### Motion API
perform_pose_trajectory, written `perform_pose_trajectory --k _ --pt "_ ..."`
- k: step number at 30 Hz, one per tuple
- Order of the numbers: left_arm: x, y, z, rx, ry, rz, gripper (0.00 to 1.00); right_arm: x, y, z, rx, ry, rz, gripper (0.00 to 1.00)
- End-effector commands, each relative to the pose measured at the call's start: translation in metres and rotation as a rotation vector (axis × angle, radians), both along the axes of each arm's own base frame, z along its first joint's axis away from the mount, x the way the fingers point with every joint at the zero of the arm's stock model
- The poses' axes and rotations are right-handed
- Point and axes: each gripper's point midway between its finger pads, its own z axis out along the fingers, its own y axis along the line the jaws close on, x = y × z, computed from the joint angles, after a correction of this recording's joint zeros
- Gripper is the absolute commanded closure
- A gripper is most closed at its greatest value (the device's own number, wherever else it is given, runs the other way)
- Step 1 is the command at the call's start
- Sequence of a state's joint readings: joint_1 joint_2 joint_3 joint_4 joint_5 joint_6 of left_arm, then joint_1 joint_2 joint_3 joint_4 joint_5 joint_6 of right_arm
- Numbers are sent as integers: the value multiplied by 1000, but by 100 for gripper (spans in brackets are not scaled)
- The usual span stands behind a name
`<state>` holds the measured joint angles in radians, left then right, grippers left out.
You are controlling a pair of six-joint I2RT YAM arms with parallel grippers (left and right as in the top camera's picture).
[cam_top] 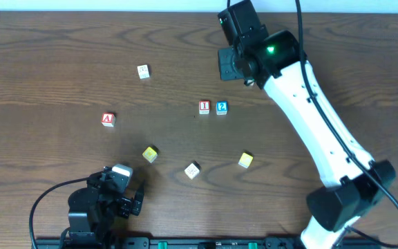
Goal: Spell out Ai2
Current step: 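Lift the right gripper away and hold it to the right, then reach the left gripper to the red A block and grasp it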
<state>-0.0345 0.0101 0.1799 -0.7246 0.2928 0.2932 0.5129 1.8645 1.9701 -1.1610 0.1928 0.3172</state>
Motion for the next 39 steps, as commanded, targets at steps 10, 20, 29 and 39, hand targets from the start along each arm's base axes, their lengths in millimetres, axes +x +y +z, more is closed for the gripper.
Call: perform_pose_trajectory --k 10,20,29,39 --pt "0 -1 -1 7 -8 -16 5 -74 -6 -14 1 10 168 99" --pt "-1 -25 14 -331 58 50 5 -132 -40 -48 -41 84 218 9" --pt "23 -37 76 -530 -140 20 5 -126 -34 -44 -19 57 222 1" --pt "56 3 109 -365 -155 229 5 -108 -37 -36 8 -7 188 1"
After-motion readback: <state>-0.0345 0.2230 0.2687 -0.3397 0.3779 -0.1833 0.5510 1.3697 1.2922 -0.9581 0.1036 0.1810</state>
